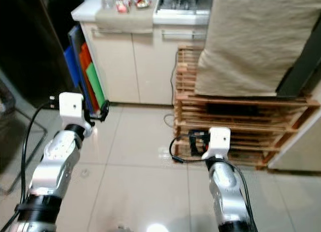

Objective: Restocking fridge

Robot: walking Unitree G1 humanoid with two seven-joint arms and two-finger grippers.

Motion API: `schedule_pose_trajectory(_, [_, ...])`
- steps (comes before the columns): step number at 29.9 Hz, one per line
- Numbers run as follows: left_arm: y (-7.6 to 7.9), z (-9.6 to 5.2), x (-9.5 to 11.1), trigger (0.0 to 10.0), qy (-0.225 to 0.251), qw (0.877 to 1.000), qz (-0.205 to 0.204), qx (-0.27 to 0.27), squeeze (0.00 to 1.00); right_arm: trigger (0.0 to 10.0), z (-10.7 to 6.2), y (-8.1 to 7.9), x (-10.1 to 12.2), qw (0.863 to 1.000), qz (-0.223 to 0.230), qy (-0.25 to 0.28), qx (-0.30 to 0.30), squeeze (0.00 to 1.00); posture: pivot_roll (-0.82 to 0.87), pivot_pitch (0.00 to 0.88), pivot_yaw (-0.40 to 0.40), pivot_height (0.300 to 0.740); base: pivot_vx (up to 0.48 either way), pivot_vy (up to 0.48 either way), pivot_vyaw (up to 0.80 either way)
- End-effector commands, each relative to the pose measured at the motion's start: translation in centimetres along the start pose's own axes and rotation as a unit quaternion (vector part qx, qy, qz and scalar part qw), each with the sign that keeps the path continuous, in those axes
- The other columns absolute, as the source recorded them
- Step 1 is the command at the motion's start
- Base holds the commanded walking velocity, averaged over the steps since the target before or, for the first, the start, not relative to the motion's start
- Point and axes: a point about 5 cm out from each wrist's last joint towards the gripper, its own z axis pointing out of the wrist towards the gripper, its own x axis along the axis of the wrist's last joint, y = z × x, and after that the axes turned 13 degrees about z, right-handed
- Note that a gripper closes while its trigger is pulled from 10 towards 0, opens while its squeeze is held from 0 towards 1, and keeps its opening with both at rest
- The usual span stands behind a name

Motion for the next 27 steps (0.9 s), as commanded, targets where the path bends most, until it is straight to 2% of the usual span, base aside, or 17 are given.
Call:
schedule_pose_trajectory(1, [0.4,0.5,0.4,10.0,0.005,1.000,-0.006,-0.008,0.00,10.0,0.3,0.4,1.7,0.999,-0.008,0.032,-0.007,0.00,-0.04,0.000,0.082,0.740,0.469,0.000,0.00])
schedule_pose_trajectory(8, [0.0,0.8,0.6,10.0,0.011,1.000,-0.007,0.009,0.00,10.0,0.6,1.0,2.1,0.999,-0.009,0.038,-0.019,0.00,-0.04,0.000,0.088,0.740,0.463,0.000,0.00])
schedule_pose_trajectory(15, [-0.4,1.1,0.8,10.0,0.018,1.000,-0.011,0.017,0.00,10.0,0.8,0.6,2.2,0.999,-0.009,0.045,-0.019,0.00,-0.05,0.000,0.098,0.740,0.456,0.000,0.00])
schedule_pose_trajectory(19, [-0.5,1.1,0.9,10.0,0.024,0.999,-0.014,0.021,0.00,10.0,0.7,0.7,1.9,0.999,-0.021,0.038,-0.026,0.00,-0.05,0.000,0.097,0.740,0.351,0.324,0.00])
schedule_pose_trajectory(24, [-0.5,1.1,0.9,10.0,0.025,0.999,-0.001,0.029,0.00,10.0,0.6,0.8,1.9,0.999,-0.017,0.035,-0.026,0.00,-0.05,0.000,0.093,0.740,0.124,0.148,-0.15])
schedule_pose_trajectory(27, [0.1,1.1,1.1,10.0,0.034,0.999,-0.020,-0.002,0.00,10.0,0.6,1.0,2.0,0.999,-0.017,0.035,-0.026,0.00,-0.05,0.000,0.083,0.740,0.000,0.160,-0.78])
